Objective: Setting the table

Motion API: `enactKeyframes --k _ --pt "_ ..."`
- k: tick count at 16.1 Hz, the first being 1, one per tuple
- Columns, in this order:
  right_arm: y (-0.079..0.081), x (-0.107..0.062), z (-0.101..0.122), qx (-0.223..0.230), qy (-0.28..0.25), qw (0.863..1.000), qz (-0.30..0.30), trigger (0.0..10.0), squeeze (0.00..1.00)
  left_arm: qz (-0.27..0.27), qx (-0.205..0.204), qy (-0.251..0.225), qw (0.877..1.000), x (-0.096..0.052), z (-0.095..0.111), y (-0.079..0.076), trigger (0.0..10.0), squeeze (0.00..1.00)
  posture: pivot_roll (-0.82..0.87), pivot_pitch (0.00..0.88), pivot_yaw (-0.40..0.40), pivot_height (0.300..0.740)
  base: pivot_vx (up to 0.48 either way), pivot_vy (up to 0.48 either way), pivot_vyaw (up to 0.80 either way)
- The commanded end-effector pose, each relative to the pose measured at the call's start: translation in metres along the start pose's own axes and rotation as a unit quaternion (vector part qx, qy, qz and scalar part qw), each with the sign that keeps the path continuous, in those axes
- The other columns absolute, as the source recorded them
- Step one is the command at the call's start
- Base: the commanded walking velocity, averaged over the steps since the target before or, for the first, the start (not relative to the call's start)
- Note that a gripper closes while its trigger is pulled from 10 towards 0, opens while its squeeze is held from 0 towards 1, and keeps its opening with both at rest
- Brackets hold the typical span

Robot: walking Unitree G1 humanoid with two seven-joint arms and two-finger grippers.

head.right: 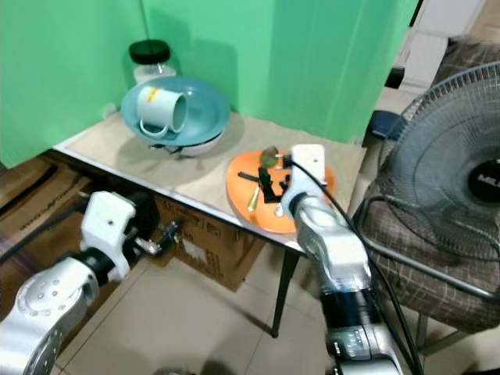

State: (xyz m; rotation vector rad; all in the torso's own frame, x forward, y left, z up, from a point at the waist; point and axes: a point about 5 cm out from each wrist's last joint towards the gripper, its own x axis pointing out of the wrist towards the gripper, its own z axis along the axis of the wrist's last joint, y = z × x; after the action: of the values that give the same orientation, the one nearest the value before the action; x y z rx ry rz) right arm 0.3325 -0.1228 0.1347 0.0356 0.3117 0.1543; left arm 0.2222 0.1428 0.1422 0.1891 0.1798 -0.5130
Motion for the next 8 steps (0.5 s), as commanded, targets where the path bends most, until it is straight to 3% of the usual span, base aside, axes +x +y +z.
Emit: enactKeyframes --k 1,3,5,6,8 --pt "0.002 0.013 0.004 -0.027 0.01 0.999 -0.021 10.0 1.0 -0.038 0.002 0.002 0.999 -0.002 0.002 -0.005 10.0 0.0 0.13 0.0 0.014 0.74 0.0 0.0 0.0" --pt "0.004 0.031 0.009 -0.04 0.027 0.998 -0.041 10.0 1.0 -0.08 -0.007 0.011 0.997 -0.006 0.002 -0.006 10.0 0.0 0.13 0.0 0.009 0.74 0.0 0.0 0.0" --pt "0.005 0.036 0.009 -0.04 0.037 0.998 -0.043 10.0 1.0 -0.105 -0.004 0.02 0.994 -0.008 0.001 -0.007 10.0 0.0 0.14 0.0 0.003 0.74 0.0 0.0 0.0" --pt "0.008 0.043 0.004 -0.041 0.06 0.996 -0.042 10.0 0.0 -0.131 0.004 0.028 0.991 -0.005 -0.002 -0.004 10.0 0.0 0.14 0.0 -0.005 0.74 0.0 0.0 0.0" --pt "0.01 0.048 -0.005 -0.04 0.091 0.994 -0.043 10.0 0.0 -0.166 0.007 0.033 0.986 0.001 -0.005 0.002 10.0 0.0 0.14 0.0 -0.012 0.74 0.0 0.0 0.0"
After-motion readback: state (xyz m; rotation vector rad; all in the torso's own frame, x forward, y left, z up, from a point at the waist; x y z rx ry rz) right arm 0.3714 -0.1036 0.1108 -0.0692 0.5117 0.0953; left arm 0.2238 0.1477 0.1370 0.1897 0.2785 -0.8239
